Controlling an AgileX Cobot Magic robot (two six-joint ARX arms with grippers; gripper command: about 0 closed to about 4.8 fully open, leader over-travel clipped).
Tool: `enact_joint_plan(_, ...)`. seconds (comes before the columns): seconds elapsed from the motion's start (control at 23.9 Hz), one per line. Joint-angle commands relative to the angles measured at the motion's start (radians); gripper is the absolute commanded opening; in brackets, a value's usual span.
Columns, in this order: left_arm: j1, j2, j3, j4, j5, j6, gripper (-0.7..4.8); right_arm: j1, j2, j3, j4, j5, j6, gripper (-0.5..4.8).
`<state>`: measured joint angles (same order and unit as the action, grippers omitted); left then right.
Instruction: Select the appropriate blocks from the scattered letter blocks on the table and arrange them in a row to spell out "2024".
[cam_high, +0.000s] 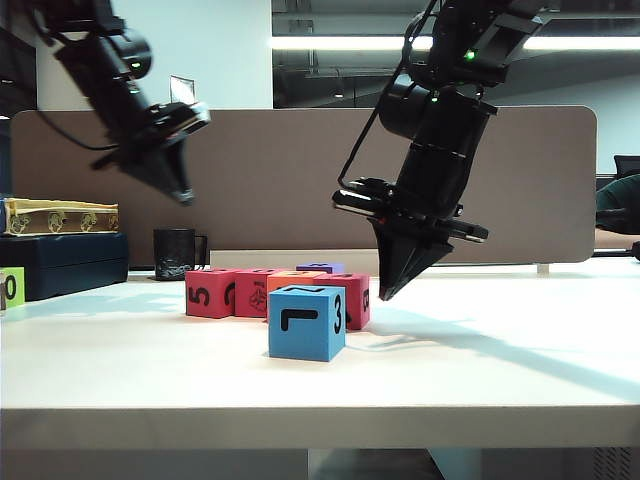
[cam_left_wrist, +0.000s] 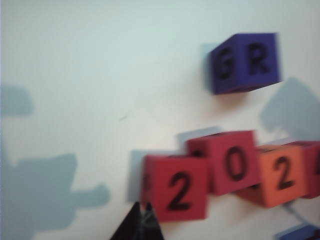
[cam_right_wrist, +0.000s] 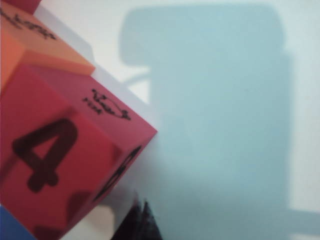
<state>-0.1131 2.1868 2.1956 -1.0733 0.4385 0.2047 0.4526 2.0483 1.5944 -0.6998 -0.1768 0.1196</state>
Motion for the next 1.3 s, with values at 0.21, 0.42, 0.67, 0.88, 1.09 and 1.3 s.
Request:
enact_joint_plan(0.21,-0.130,0.050,0.003,0.155,-0.013,0.005,-0.06,-0.014,-0.023,0.004,-0.007,0.042,-0.018,-0.04)
enact_joint_plan(0.42,-0.160,0.069,0.003,0.186,-0.035,0.004,-0.06,-0.016,-0.131,0.004,-0.029,0.045,-0.054,-0.03)
enact_joint_plan(0.67,-0.166,0.093,0.003,0.200,-0.034,0.004,-0.06,-0.006,-0.260,0.004,-0.059,0.018,-0.072,-0.04)
enact_joint_plan(0.88,-0.171,0.118,0.003,0.196,-0.034,0.005,-0.06,0.047,-0.355,0.004,-0.050,-0.027,-0.074,-0.03)
enact_joint_plan(1.09,-0.179,0.144,0.003,0.206,-0.030,0.005,-0.06,0.124,-0.433,0.005,-0.052,-0.024,-0.076,-0.04)
enact_joint_plan(1.3,-0.181,0.166,0.003,0.178,-0.031,0.008,-0.06,0.138,-0.440,0.004,-0.060,-0.024,-0.076,-0.03)
